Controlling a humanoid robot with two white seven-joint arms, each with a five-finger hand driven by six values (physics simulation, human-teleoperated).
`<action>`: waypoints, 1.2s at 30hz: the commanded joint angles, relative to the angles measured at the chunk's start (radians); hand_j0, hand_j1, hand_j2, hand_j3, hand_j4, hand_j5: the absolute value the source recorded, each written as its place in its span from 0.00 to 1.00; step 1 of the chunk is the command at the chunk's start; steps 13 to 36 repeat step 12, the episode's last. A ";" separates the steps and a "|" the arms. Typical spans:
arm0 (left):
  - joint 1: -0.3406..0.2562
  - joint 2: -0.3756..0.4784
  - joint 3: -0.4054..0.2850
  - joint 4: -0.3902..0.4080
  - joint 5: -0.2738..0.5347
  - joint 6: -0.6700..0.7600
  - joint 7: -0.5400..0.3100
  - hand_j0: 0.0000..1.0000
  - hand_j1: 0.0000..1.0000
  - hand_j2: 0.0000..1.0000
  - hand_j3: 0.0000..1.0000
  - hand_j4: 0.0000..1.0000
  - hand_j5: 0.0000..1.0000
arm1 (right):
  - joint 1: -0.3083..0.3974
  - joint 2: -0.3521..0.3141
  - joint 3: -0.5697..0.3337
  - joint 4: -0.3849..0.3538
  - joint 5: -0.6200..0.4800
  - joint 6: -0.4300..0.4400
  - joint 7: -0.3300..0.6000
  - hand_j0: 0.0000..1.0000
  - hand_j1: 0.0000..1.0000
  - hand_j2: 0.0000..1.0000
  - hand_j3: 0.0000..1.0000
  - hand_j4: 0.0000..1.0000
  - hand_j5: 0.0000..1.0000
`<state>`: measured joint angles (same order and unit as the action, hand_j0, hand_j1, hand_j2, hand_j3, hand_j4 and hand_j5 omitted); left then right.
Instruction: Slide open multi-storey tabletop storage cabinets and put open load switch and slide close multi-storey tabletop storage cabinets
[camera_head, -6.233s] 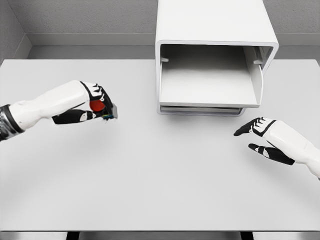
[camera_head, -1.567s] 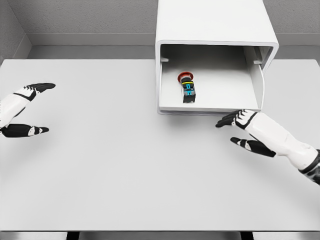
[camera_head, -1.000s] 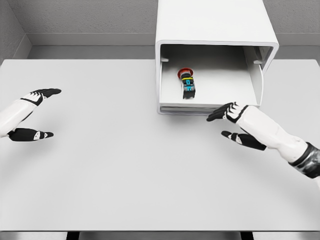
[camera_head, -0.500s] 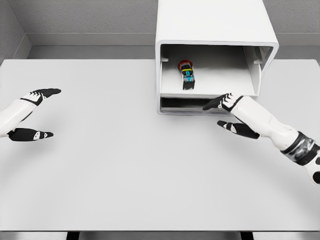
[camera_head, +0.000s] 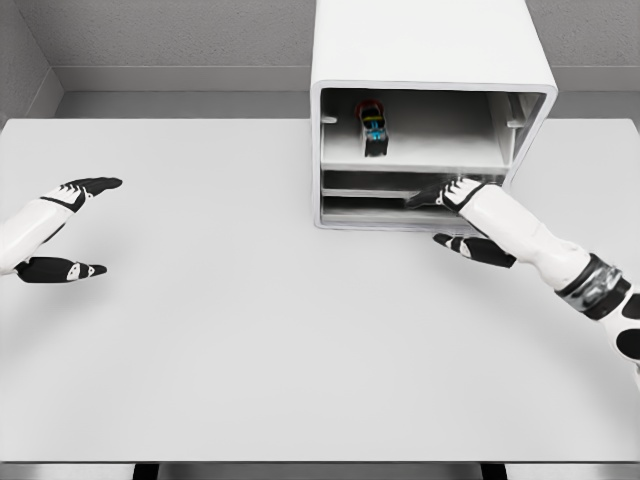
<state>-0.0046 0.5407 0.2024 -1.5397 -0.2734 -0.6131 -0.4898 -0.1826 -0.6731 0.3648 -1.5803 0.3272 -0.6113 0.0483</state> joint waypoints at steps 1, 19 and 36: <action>0.000 0.001 0.000 0.000 0.008 0.002 0.000 1.00 1.00 1.00 1.00 1.00 1.00 | 0.005 -0.020 -0.006 -0.041 -0.013 0.000 -0.002 0.73 0.73 0.73 0.73 0.73 0.73; 0.006 0.001 -0.009 -0.010 -0.003 0.002 0.000 1.00 1.00 1.00 1.00 1.00 1.00 | 0.110 -0.135 -0.092 -0.116 -0.046 0.000 -0.008 0.73 0.73 0.73 0.73 0.73 0.73; 0.006 0.001 -0.009 -0.010 -0.003 0.002 0.000 1.00 1.00 1.00 1.00 1.00 1.00 | 0.110 -0.135 -0.092 -0.116 -0.046 0.000 -0.008 0.73 0.73 0.73 0.73 0.73 0.73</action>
